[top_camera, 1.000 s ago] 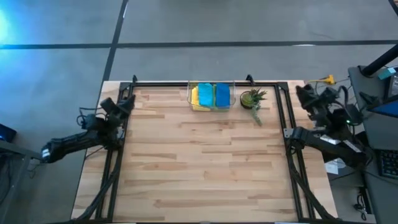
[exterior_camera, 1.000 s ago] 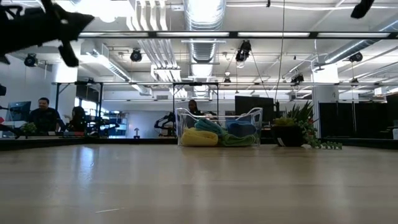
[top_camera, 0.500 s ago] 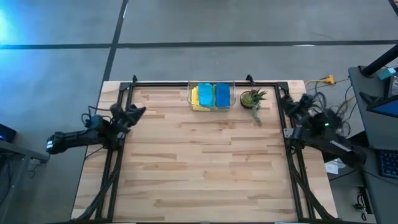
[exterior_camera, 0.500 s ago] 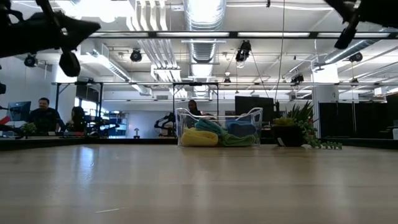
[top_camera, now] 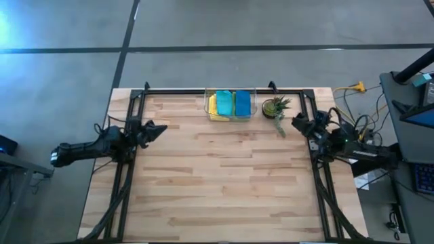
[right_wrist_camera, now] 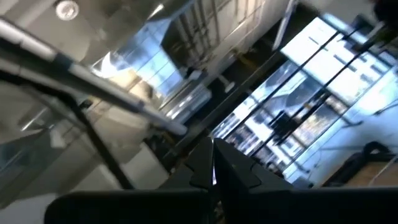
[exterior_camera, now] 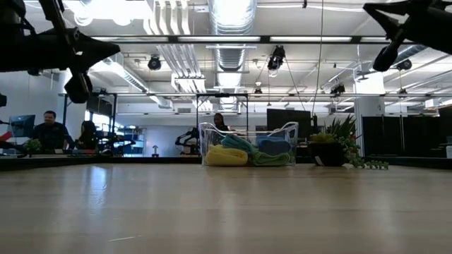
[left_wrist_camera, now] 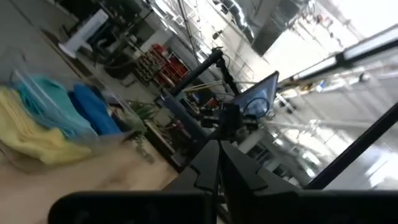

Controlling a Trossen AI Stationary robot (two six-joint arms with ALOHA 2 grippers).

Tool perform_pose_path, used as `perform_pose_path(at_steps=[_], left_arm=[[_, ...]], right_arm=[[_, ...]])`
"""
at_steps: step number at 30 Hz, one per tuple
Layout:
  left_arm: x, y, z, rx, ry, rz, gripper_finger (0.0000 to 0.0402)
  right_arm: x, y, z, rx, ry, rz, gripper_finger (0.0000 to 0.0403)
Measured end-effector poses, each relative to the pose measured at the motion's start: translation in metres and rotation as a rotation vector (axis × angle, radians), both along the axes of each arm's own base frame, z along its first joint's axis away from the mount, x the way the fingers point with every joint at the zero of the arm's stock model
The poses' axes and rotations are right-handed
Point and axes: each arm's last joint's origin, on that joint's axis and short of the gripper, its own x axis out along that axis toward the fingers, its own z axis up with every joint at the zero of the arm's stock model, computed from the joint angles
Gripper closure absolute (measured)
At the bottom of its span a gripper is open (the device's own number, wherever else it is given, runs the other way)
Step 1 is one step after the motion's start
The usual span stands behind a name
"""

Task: Fold microfiber towels
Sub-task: Return to Home Position

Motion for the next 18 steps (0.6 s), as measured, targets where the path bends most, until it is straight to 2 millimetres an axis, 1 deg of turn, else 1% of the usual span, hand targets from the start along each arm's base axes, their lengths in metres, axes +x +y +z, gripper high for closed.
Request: perform_pose_path(at_steps=[2,4,6,8,10,12,16,18], left_arm=[[0.0,0.0,-0.001,-0.05,-0.006,-0.014,0.0402],[0.001,-0.001,-0.005,-0.06,0.031,-0.061,0.0402],[0.003,-0.004,-0.009,-0.054,0.078,-0.171,0.0402],[0.004,-0.009,-0.014,-0.062,0.139,-0.321,0.0402],[0.005,-0.012,-0.017,-0.111,0.173,-0.461,0.0402],[0.006,-0.015,-0.018,-0.173,0.184,-0.545,0.0402],[0.007,-0.015,-0.02,-0.189,0.208,-0.56,0.0402],[0.008,-0.015,-0.021,-0.198,0.22,-0.559,0.0402]], right_arm=[[0.0,0.002,0.0,-0.019,0.002,0.062,0.0394],[0.001,0.005,0.0,-0.059,0.012,0.141,0.0394],[0.001,0.008,0.0,-0.103,0.024,0.22,0.0394],[0.003,0.009,-0.003,-0.119,0.062,0.267,0.0394],[0.005,0.01,-0.008,-0.12,0.117,0.302,0.0394],[0.007,0.011,-0.012,-0.111,0.161,0.357,0.0394],[0.008,0.011,-0.014,0.005,0.182,0.433,0.0394],[0.008,0.011,-0.014,0.017,0.182,0.439,0.0394]])
